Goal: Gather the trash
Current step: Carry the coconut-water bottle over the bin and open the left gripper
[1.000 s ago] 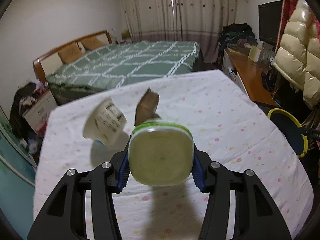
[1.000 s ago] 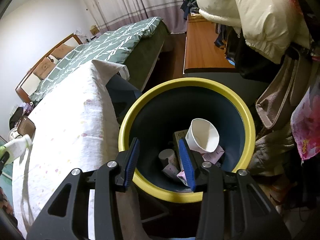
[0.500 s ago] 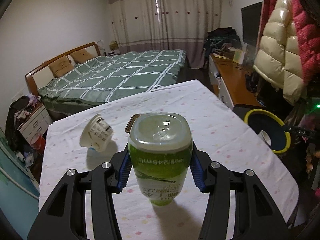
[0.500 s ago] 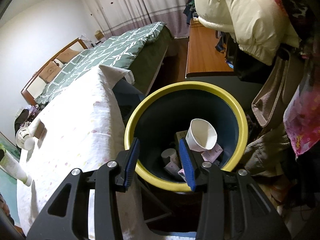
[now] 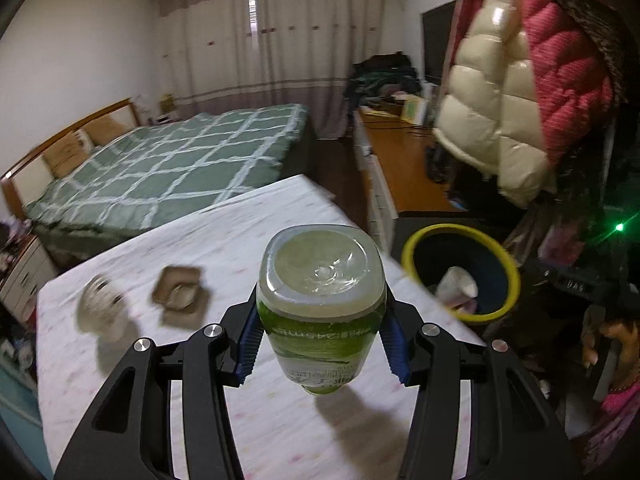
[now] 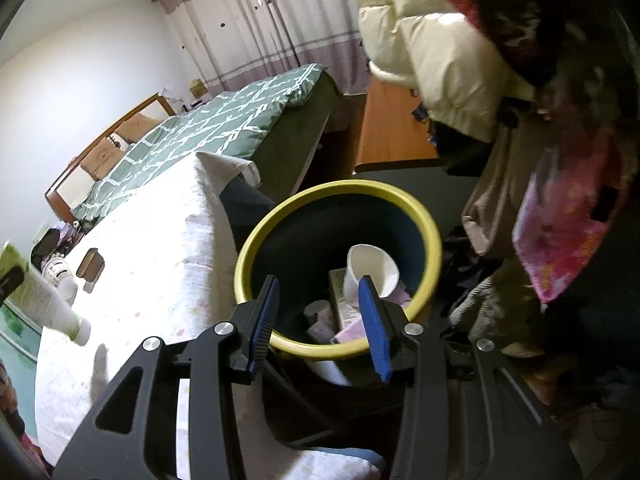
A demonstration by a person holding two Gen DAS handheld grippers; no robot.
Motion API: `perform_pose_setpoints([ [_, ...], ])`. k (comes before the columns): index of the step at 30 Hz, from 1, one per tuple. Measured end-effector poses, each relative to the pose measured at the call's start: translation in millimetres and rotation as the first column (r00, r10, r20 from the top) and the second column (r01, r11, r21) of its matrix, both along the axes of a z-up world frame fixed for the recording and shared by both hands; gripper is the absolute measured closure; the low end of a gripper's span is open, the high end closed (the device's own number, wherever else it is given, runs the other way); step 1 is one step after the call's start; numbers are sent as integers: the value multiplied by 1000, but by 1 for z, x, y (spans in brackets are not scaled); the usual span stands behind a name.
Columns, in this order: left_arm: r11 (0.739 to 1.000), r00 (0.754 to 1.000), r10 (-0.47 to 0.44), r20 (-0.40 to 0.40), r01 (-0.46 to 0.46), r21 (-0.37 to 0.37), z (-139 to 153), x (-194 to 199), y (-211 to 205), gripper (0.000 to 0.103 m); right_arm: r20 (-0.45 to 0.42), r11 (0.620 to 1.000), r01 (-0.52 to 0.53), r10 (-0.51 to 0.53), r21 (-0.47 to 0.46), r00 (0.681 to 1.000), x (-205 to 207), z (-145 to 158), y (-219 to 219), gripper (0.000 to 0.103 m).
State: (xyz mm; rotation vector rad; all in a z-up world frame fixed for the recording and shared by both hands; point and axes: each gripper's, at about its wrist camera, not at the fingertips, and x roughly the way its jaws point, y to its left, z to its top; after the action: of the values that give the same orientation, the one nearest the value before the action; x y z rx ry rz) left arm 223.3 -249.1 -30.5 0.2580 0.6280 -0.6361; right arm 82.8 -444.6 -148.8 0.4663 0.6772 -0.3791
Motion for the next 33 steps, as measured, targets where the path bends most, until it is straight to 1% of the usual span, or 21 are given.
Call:
perform_pose_setpoints([
  [3, 997, 997, -80, 0, 80, -5, 6, -3, -40, 52, -4, 1000, 22, -22, -2, 1000, -13, -2, -10, 63],
  [6, 990, 990, -140, 4, 140, -1, 9, -4, -76, 52, -9, 999, 42, -42, 6, 999, -24, -7, -20, 63],
  [10, 978, 977, -210, -26, 210, 2, 2, 1, -133, 52, -19, 998, 59, -59, 24, 998, -34, -16, -32, 63],
  [13, 970, 970, -239, -53, 241, 21, -13, 8, -175, 52, -31, 998, 58, -57, 36, 998, -38, -24, -38, 63],
  [18, 961, 958, -266, -108, 272, 53, -46, 16, -226, 52, -37, 998, 46, -45, 47, 998, -36, -30, -39, 63],
  [22, 956, 954, -268, -137, 281, 88, -71, 20, -250, 52, -42, 998, 32, -30, 52, 999, -30, -33, -37, 63],
  [26, 951, 948, -264, -178, 286, 114, -92, 21, -260, 51, -50, 998, 26, -24, 49, 998, -28, -34, -34, 63],
  [27, 951, 947, -262, -185, 286, 119, -96, 21, -262, 45, -51, 999, 26, -24, 48, 998, -27, -34, -34, 63],
  [28, 952, 949, -258, -183, 282, 119, -97, 21, -262, 28, -52, 999, 26, -24, 46, 998, -27, -33, -34, 63],
  [29, 955, 954, -254, -159, 273, 113, -96, 18, -259, 24, -53, 999, 26, -24, 45, 998, -27, -33, -33, 63],
  [30, 956, 957, -255, -139, 271, 112, -93, 16, -257, 24, -53, 999, 27, -25, 43, 998, -27, -32, -32, 63],
  [33, 956, 958, -263, -117, 275, 102, -84, 11, -251, 23, -56, 999, 26, -24, 38, 998, -26, -31, -29, 63],
])
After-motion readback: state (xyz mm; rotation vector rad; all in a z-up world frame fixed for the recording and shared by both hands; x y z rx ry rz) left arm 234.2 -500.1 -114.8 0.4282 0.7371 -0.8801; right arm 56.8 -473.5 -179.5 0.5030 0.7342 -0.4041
